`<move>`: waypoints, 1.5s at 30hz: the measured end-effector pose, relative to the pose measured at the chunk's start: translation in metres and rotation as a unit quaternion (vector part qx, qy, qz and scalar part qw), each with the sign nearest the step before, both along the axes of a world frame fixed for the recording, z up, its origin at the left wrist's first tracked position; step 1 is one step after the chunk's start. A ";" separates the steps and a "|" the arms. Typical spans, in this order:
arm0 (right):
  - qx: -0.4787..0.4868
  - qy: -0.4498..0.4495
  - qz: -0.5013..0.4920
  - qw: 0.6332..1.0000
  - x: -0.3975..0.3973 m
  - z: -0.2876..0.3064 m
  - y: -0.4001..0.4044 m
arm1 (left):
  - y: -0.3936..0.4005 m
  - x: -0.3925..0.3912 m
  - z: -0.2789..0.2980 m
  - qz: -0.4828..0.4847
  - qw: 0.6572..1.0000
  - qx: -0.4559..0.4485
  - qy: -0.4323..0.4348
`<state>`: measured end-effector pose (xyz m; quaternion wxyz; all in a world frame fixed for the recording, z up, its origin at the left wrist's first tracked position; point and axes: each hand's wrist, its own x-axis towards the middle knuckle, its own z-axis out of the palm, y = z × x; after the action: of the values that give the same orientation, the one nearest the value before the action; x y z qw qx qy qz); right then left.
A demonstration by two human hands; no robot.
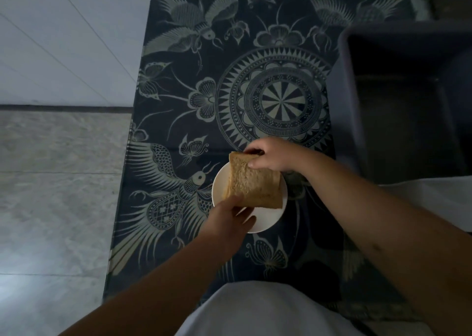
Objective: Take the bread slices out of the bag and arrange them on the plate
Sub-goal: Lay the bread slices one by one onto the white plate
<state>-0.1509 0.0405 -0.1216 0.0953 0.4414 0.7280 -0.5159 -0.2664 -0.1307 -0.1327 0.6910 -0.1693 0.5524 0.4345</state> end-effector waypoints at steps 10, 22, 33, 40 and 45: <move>0.020 -0.044 0.087 0.995 -0.015 -0.002 0.018 | -0.002 -0.016 0.007 -0.076 0.997 -0.006 0.006; -0.040 0.184 -0.488 0.852 0.032 -0.013 -0.102 | 0.015 -0.045 0.036 -0.248 0.902 0.163 0.313; -0.083 0.175 -0.466 0.863 0.010 -0.017 -0.117 | 0.037 -0.017 0.020 -0.287 0.888 0.176 0.313; -0.069 0.188 -0.494 0.846 0.003 -0.013 -0.125 | 0.030 -0.016 0.026 -0.292 0.870 0.225 0.327; -0.051 0.190 -0.510 0.838 0.001 -0.012 -0.134 | 0.024 -0.016 0.029 -0.296 0.864 0.255 0.318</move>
<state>-0.1496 -0.0940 -0.1333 -0.2991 0.6376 0.3767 -0.6017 -0.2825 -0.1065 -0.1038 0.5932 0.3311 0.6363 0.3655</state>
